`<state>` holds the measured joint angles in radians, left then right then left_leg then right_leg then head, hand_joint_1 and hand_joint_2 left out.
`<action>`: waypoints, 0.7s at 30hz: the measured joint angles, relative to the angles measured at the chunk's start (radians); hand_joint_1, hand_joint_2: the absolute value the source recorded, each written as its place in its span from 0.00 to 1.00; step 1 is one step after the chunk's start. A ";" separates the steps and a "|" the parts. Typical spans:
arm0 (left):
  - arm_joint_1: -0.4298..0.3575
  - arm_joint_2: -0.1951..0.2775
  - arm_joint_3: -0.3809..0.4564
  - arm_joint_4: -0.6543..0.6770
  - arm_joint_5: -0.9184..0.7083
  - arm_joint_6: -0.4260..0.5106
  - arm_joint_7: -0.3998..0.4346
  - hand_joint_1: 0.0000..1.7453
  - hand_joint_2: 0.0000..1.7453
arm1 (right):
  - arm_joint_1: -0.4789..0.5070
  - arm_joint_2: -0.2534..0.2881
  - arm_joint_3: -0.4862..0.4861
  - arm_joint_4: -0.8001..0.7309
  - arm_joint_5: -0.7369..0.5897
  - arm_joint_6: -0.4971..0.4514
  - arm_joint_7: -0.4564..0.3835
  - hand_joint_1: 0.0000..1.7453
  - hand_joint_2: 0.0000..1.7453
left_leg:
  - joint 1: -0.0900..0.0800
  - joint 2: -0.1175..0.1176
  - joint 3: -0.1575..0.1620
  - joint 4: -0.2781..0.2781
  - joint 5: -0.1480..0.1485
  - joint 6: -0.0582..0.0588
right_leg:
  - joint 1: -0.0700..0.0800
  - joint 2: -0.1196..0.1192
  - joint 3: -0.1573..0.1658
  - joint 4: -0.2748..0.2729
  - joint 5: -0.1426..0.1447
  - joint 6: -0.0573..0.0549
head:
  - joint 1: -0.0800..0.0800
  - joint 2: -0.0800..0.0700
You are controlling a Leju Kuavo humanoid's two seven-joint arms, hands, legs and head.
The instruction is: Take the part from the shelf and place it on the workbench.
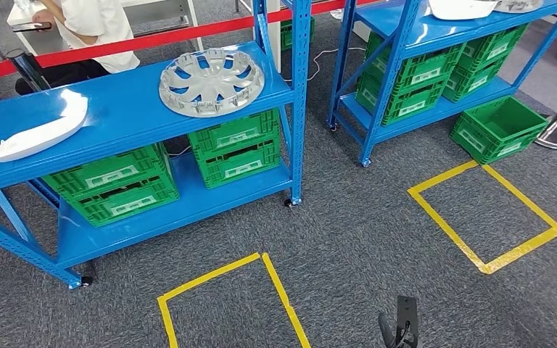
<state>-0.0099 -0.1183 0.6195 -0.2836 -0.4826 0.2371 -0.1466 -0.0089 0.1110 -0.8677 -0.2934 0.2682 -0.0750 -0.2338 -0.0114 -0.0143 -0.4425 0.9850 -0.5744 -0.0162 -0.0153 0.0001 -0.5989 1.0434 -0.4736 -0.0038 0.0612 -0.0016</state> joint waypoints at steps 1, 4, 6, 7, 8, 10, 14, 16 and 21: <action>-0.004 -0.004 0.018 0.004 -0.013 0.003 -0.001 0.00 0.00 | -0.006 0.000 -0.025 0.001 0.003 -0.006 -0.014 0.00 1.00 | 0.000 0.000 0.000 0.000 0.000 0.000 | 0.000 0.000 0.000 0.000 0.000 0.000 | 0.000 0.000; -0.015 -0.016 0.071 0.016 -0.052 0.012 -0.002 0.00 0.00 | -0.026 -0.004 -0.101 0.002 0.012 -0.021 -0.065 0.00 1.00 | 0.000 0.000 0.000 0.000 0.000 0.000 | 0.000 0.000 0.000 0.000 0.000 0.000 | 0.000 0.000; -0.022 -0.023 0.104 0.024 -0.076 0.019 -0.003 0.00 0.00 | -0.043 -0.010 -0.147 0.000 0.016 -0.027 -0.106 0.00 1.00 | 0.000 0.000 0.000 0.000 0.000 0.000 | -0.001 0.000 0.000 0.000 0.001 0.001 | 0.000 0.000; -0.025 -0.026 0.120 0.027 -0.087 0.022 -0.004 0.00 0.00 | -0.053 -0.013 -0.166 -0.004 0.019 -0.030 -0.127 0.00 1.00 | 0.000 0.000 0.000 0.000 0.000 0.000 | -0.001 0.000 0.000 0.000 0.001 0.001 | 0.000 0.000; -0.029 -0.030 0.136 0.031 -0.098 0.024 -0.005 0.00 0.00 | -0.063 -0.017 -0.181 -0.012 0.022 -0.032 -0.151 0.00 1.00 | 0.000 0.000 0.000 0.000 0.000 0.000 | -0.001 0.000 0.000 0.000 0.001 0.001 | 0.000 0.000; -0.036 -0.038 0.169 0.037 -0.119 0.028 -0.007 0.00 0.00 | -0.085 -0.021 -0.198 -0.040 0.028 -0.036 -0.199 0.00 1.00 | 0.000 0.000 0.000 0.000 0.000 0.001 | -0.002 0.000 0.000 0.000 0.001 0.002 | 0.000 0.000; -0.048 -0.050 0.225 0.048 -0.150 0.035 -0.015 0.00 0.00 | -0.116 -0.023 -0.183 -0.124 0.030 -0.054 -0.274 0.00 1.00 | -0.001 0.000 0.000 0.001 0.001 0.002 | -0.002 0.000 0.001 0.000 0.002 0.003 | 0.000 0.000; -0.050 -0.054 0.243 0.052 -0.160 0.036 -0.018 0.00 0.00 | -0.120 -0.023 -0.155 -0.174 0.028 -0.071 -0.292 0.00 1.00 | -0.001 0.000 0.001 0.001 0.001 0.002 | -0.002 0.000 0.001 0.000 0.002 0.003 | 0.000 0.000; -0.059 -0.063 0.276 0.058 -0.179 0.036 -0.025 0.00 0.00 | -0.121 -0.019 -0.061 -0.302 0.026 -0.127 -0.303 0.00 1.00 | -0.001 0.000 0.001 0.001 0.001 0.002 | -0.002 0.000 0.001 0.000 0.002 0.003 | 0.000 0.000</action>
<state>-0.0692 -0.1812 0.8955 -0.2253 -0.6614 0.2735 -0.1720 -0.1301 0.0923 -0.9292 -0.5957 0.2944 -0.2019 -0.5371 -0.0127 -0.0145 -0.4419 0.9862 -0.5732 -0.0141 -0.0173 0.0001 -0.5975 1.0429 -0.4718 -0.0011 0.0612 -0.0015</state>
